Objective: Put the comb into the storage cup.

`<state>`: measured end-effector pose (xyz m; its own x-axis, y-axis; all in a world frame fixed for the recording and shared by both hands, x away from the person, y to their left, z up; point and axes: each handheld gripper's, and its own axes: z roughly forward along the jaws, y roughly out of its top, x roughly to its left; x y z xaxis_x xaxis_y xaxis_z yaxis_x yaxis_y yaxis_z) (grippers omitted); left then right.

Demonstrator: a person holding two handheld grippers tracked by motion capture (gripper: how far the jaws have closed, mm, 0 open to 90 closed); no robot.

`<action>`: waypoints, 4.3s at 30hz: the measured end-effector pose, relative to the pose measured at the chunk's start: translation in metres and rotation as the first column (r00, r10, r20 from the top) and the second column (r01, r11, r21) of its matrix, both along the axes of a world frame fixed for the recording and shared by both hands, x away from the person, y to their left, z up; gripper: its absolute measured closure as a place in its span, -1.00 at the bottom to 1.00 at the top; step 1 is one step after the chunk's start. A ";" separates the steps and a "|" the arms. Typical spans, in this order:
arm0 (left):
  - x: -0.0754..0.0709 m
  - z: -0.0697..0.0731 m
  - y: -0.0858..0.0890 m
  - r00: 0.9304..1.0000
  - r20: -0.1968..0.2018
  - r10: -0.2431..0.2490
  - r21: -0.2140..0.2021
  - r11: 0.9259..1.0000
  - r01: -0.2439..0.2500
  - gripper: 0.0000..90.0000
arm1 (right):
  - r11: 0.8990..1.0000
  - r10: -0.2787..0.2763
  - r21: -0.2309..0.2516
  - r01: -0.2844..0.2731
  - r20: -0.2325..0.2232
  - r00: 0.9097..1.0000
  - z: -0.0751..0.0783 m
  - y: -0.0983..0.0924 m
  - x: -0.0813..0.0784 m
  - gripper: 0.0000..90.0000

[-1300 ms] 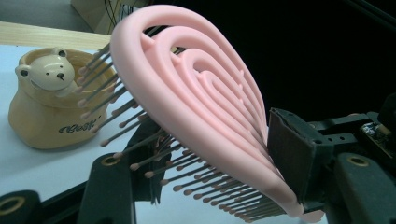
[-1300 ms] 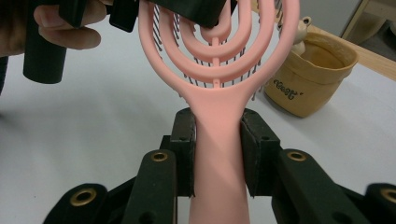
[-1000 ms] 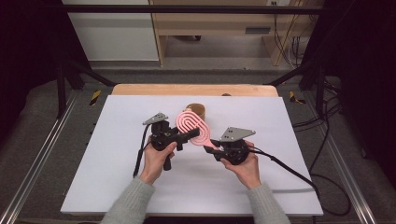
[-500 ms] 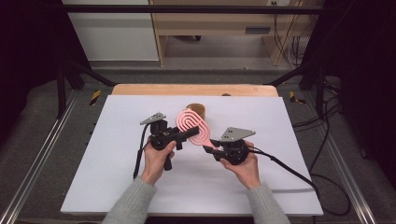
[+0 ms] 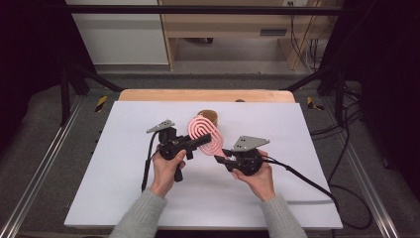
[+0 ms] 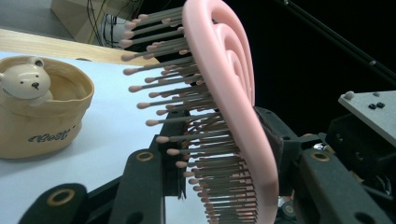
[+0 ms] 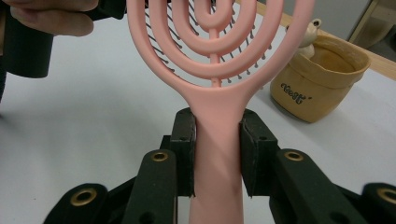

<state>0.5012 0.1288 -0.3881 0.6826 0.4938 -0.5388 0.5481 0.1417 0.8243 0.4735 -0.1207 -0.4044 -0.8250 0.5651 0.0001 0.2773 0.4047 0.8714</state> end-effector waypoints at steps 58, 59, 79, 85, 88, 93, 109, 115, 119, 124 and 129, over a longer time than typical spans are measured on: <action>-0.007 0.018 0.007 0.989 0.085 0.117 0.040 0.992 -0.121 0.39 | 0.987 -0.084 0.140 0.075 0.057 0.995 0.008 -0.021 0.002 -0.52; -0.006 0.018 0.008 0.989 0.085 0.120 0.036 0.992 -0.124 0.39 | 0.986 -0.093 0.141 0.084 0.055 0.994 0.007 -0.023 0.003 -0.57; -0.006 0.036 0.016 0.981 0.136 0.140 0.056 0.987 -0.149 0.39 | 0.972 -0.168 0.169 0.166 0.002 0.986 -0.006 -0.056 0.010 -0.97; -0.005 0.039 0.018 0.978 0.144 0.148 0.063 0.985 -0.158 0.41 | 0.970 -0.173 0.169 0.173 -0.014 0.985 -0.011 -0.069 0.011 -0.99; -0.004 0.040 0.019 0.980 0.140 0.143 0.068 0.986 -0.154 0.41 | 0.967 -0.182 0.175 0.184 -0.029 0.983 -0.014 -0.076 0.011 -0.99; -0.002 0.041 0.019 0.979 0.144 0.148 0.075 0.984 -0.160 0.41 | 0.965 -0.199 0.169 0.202 -0.036 0.979 -0.018 -0.085 0.010 -0.99; 0.008 0.055 0.023 0.969 0.175 0.174 0.076 0.979 -0.190 0.41 | 0.956 -0.245 0.151 0.251 -0.056 0.968 -0.030 -0.112 0.003 -0.99; 0.014 0.059 0.022 0.966 0.180 0.185 0.074 0.977 -0.200 0.41 | 0.949 -0.265 0.158 0.271 -0.063 0.962 -0.034 -0.122 0.001 -0.99; 0.018 0.062 0.021 0.965 0.181 0.188 0.071 0.976 -0.204 0.41 | 0.947 -0.271 0.158 0.279 -0.068 0.960 -0.036 -0.127 -0.001 -0.99; 0.024 0.064 0.018 0.964 0.179 0.194 0.065 0.976 -0.209 0.41 | 0.944 -0.280 0.159 0.288 -0.069 0.957 -0.037 -0.132 -0.003 -0.99; 0.030 0.067 0.014 0.963 0.183 0.199 0.068 0.974 -0.214 0.41 | 0.946 -0.284 0.141 0.291 -0.063 0.957 -0.040 -0.136 -0.004 -0.99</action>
